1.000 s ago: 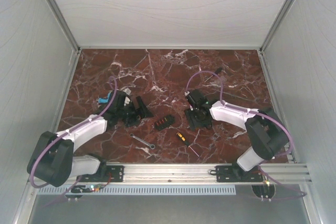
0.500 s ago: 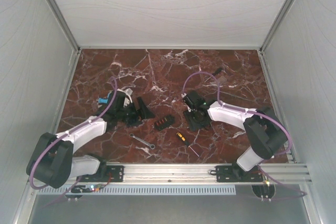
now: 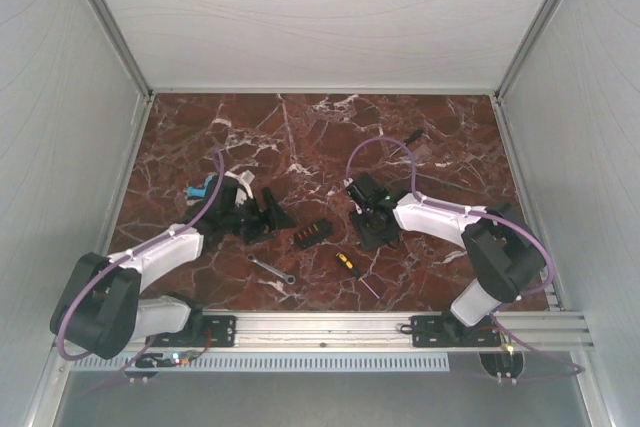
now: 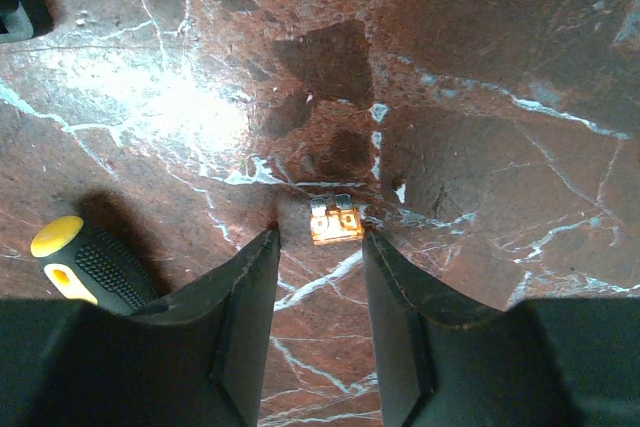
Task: Snap on the fuse box
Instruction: Pick up the fuse from the center of the board.
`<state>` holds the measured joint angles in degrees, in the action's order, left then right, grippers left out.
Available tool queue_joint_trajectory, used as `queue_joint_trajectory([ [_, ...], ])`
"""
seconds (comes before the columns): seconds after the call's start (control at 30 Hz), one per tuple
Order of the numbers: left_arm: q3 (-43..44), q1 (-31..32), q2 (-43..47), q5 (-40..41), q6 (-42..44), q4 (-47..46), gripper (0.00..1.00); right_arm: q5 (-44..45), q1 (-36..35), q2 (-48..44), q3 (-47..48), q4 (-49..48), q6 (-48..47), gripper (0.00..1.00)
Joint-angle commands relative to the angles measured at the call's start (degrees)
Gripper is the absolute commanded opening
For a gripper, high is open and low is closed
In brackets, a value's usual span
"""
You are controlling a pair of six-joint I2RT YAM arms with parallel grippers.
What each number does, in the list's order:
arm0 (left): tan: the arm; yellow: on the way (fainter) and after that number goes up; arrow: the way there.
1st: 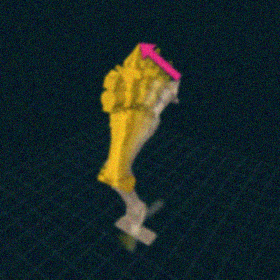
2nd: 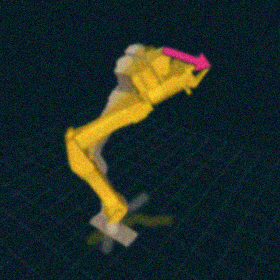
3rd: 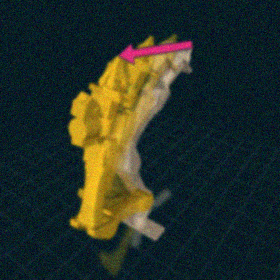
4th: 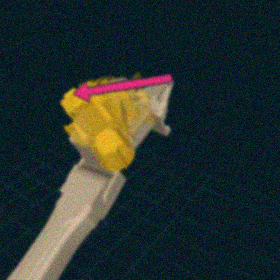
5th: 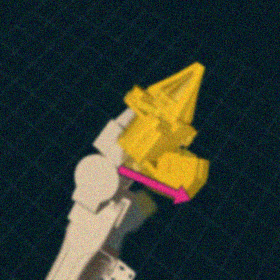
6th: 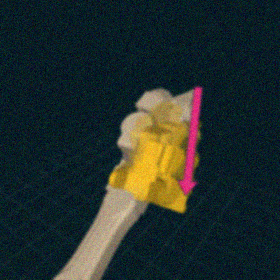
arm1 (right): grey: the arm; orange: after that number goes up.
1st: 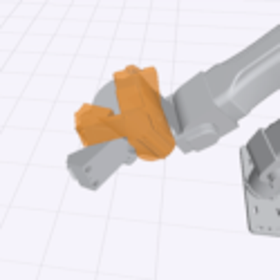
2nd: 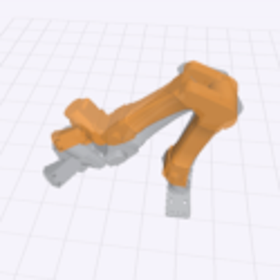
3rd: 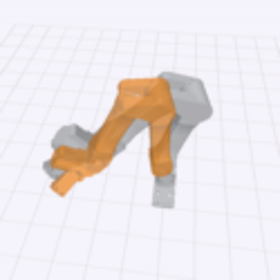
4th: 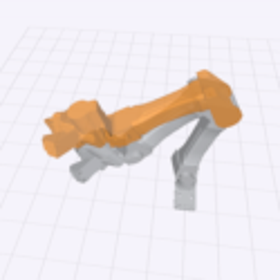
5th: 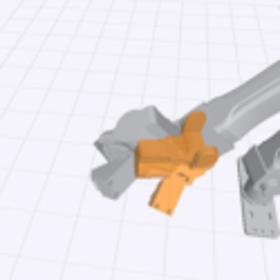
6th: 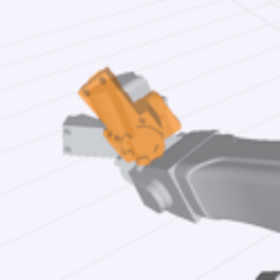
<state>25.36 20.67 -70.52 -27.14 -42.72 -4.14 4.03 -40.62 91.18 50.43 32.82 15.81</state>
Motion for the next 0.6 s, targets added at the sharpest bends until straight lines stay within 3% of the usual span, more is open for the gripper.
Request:
queue_joint_trajectory([
  [0.0, 0.14, -0.18, 1.09, -1.77, -0.82, -3.19, 0.88, 1.96, -0.48, 1.32, 0.06, -1.16, 0.34, 0.37],
  [0.37, -0.23, -0.19, 0.91, -2.48, -1.12, -4.27, 0.86, 1.36, 0.09, 2.27, 0.19, -1.87, -1.98, 0.36],
  [0.57, -0.23, -0.19, 0.73, -3.01, -1.23, -4.84, 0.85, 0.67, 0.56, 1.84, 0.15, -2.3, -2.45, 0.3],
])
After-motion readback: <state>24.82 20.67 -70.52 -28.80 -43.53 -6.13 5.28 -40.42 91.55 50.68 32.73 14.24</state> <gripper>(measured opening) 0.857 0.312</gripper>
